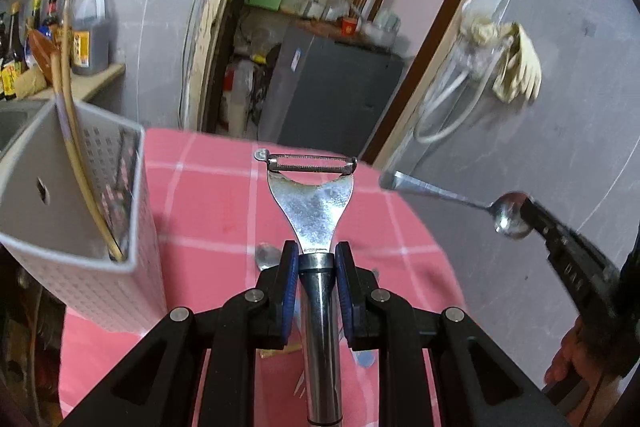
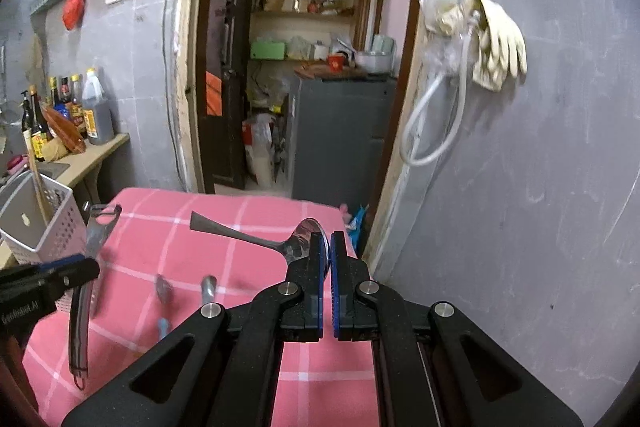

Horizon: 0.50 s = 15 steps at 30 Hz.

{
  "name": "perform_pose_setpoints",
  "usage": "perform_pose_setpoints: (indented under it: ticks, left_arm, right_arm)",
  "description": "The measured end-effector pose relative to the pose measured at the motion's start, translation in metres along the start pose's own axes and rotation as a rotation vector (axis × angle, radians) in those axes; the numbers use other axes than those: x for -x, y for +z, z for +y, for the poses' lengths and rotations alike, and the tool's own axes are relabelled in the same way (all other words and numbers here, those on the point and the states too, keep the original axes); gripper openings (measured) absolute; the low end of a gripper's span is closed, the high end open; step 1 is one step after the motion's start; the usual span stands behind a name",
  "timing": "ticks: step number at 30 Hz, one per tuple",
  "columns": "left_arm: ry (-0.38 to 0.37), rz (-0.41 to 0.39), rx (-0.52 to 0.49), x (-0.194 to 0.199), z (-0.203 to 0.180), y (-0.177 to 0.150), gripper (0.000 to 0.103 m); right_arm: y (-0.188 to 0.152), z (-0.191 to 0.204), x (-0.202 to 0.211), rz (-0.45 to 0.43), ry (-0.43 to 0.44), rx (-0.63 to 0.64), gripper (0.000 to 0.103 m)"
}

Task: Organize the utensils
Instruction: 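Lift the peeler with the left tool while the right tool lifts the spoon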

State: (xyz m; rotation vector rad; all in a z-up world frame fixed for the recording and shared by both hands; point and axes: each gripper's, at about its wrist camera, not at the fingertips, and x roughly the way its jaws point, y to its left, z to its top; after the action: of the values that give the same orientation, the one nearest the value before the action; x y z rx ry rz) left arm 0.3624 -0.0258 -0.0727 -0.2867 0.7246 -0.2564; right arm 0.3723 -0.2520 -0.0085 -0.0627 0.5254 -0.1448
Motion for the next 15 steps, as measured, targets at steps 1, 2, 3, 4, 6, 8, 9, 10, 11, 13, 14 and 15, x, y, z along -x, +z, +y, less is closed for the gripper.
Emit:
perform_pose_setpoints:
  ticks: [1,2,3,4,6,8,9,10,11,13,14,15]
  left_arm:
    - [-0.001,-0.014,-0.001,0.005,0.0,0.004,0.018]
    - [-0.004,-0.033,-0.002,0.011,0.001,0.01,0.018]
    - [-0.006,-0.045,-0.001,0.016,0.001,0.013,0.018]
    - [-0.008,-0.057,-0.002,0.019,0.0,0.018,0.018]
    - [-0.012,-0.086,-0.004,0.03,0.002,0.026,0.018]
    - [-0.013,-0.11,-0.005,0.039,0.003,0.032,0.018]
    - [-0.014,-0.123,-0.005,0.045,0.005,0.035,0.018]
    - [-0.015,-0.133,-0.003,0.049,0.006,0.039,0.018]
    - [-0.015,-0.147,0.003,0.055,0.009,0.044,0.018]
    - [-0.014,-0.167,0.009,0.064,0.014,0.051,0.018]
    - [-0.011,-0.179,0.011,0.069,0.017,0.055,0.018]
    - [-0.008,-0.193,0.012,0.074,0.02,0.06,0.018]
  right_arm:
    - [0.0,0.002,0.002,-0.006,0.004,0.002,0.003]
    - [0.003,0.006,0.007,-0.019,0.01,0.008,0.003]
    - [0.006,0.009,0.01,-0.026,0.013,0.013,0.003]
    - [0.008,0.012,0.013,-0.034,0.016,0.02,0.003]
    - [0.013,0.019,0.021,-0.052,0.024,0.036,0.003]
    - [0.015,0.026,0.027,-0.066,0.032,0.05,0.003]
    - [0.017,0.03,0.03,-0.072,0.038,0.058,0.003]
    - [0.02,0.034,0.033,-0.077,0.045,0.067,0.003]
    - [0.02,0.037,0.035,-0.08,0.049,0.072,0.003]
    - [0.022,0.046,0.041,-0.092,0.06,0.09,0.003]
    - [0.025,0.051,0.044,-0.099,0.069,0.1,0.003]
    - [0.027,0.055,0.046,-0.103,0.076,0.107,0.003]
